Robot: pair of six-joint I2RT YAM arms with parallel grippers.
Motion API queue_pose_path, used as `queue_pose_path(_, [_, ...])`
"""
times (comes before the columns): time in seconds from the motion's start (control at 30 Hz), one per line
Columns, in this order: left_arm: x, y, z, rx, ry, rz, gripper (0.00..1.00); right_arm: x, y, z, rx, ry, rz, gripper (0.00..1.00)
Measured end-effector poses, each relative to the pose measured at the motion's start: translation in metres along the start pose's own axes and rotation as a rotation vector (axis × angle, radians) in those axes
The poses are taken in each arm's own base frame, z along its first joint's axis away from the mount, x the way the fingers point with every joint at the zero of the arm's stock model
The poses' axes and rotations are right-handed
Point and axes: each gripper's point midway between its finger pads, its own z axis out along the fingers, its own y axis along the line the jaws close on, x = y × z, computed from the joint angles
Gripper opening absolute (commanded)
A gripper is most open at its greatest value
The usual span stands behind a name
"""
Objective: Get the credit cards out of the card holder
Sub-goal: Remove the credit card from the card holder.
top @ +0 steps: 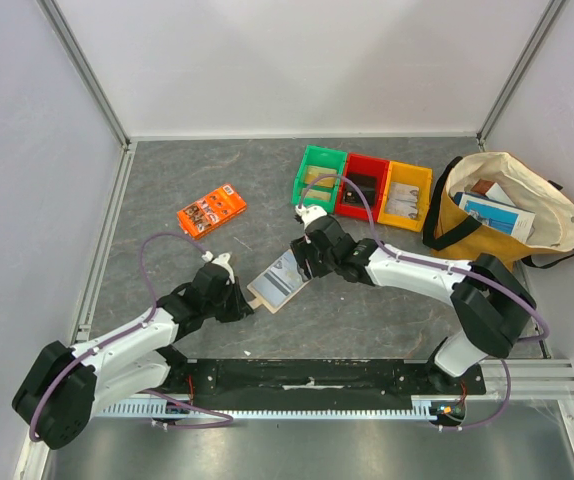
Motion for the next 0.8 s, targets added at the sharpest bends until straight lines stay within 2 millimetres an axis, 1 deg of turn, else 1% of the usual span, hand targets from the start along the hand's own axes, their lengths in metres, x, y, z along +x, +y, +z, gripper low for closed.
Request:
queue_pose_path(0.03, [-0.001,0.001,0.0,-0.008,-0.005,-0.001,0.02,-0.001,0.0,-0.001,-0.002,-0.002,-0.006,0.68])
queue_pose_path(0.1, [-0.002,0.004,0.0,-0.023,-0.014,-0.004,0.08,-0.001,0.003,-0.002,-0.021,0.0,-0.018,0.66])
queue_pose_path(0.27, [-0.011,0.012,-0.001,-0.078,-0.052,-0.012,0.29,0.005,0.012,0.0,-0.081,0.023,-0.044,0.61])
queue_pose_path(0.3, [-0.013,0.014,-0.002,-0.096,-0.058,-0.012,0.35,0.006,0.015,0.002,-0.095,0.029,-0.045,0.59])
queue_pose_path(0.4, [-0.029,0.011,-0.008,-0.123,-0.1,-0.008,0.51,0.011,0.021,0.006,-0.13,0.045,-0.051,0.53])
queue_pose_path(0.5, [-0.055,-0.001,-0.019,-0.122,-0.172,0.0,0.63,0.012,0.026,0.012,-0.156,0.058,-0.056,0.46])
queue_pose_path(0.63, [-0.081,-0.018,-0.033,-0.104,-0.235,0.01,0.64,0.01,0.029,0.022,-0.191,0.059,-0.045,0.36])
queue_pose_path(0.67, [-0.088,-0.025,-0.038,-0.089,-0.252,0.012,0.64,0.01,0.028,0.024,-0.198,0.059,-0.04,0.34])
queue_pose_path(0.8, [-0.104,-0.047,-0.047,-0.019,-0.28,0.013,0.64,0.008,0.025,0.03,-0.224,0.058,-0.018,0.26])
